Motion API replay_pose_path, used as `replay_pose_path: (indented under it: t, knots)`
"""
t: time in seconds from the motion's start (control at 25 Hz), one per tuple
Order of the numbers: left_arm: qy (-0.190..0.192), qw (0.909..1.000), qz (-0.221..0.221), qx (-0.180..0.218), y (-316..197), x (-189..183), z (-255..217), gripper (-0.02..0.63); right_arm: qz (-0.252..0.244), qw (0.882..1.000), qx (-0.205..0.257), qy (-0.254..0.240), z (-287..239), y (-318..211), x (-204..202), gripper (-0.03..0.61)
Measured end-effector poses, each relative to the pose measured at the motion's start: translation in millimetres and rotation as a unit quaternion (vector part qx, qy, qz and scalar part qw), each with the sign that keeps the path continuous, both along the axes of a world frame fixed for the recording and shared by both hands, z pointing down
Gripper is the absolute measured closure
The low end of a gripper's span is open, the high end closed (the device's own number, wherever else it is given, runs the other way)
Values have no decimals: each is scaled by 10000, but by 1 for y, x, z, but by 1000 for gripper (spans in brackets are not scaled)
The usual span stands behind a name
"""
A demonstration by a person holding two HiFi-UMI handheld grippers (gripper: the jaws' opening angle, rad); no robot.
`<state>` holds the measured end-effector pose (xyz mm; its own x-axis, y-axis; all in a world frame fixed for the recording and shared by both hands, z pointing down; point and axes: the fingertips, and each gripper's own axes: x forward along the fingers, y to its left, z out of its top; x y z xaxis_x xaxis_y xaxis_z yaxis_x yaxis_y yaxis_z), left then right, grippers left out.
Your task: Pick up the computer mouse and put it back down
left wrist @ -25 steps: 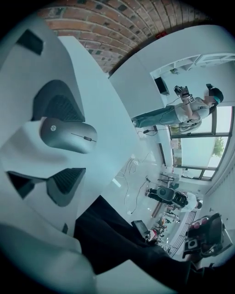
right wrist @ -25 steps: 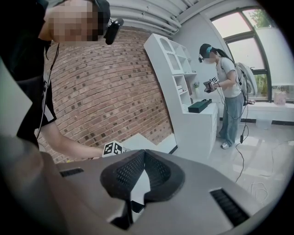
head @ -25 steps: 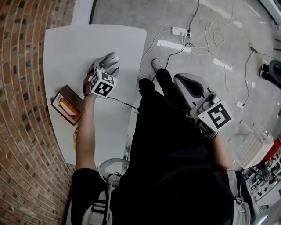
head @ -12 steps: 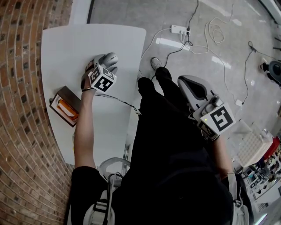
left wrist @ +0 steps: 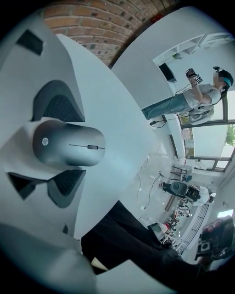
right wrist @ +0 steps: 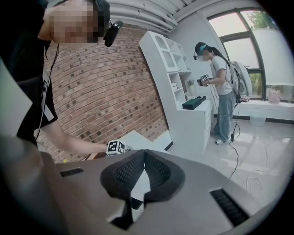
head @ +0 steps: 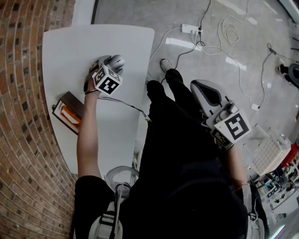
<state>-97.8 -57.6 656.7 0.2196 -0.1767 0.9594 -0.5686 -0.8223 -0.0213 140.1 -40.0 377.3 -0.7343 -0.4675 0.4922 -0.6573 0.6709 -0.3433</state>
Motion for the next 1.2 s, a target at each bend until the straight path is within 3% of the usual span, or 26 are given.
replay_pose_path:
  t: [0.8, 1.2]
  knots:
    - [-6, 9999, 113, -129, -2, 2, 0, 327, 34, 9999, 101, 22, 0, 6, 12, 561]
    - [-68, 9998, -127, -169, 3, 3, -2, 328, 68, 9998, 164, -12, -2, 9, 22, 561]
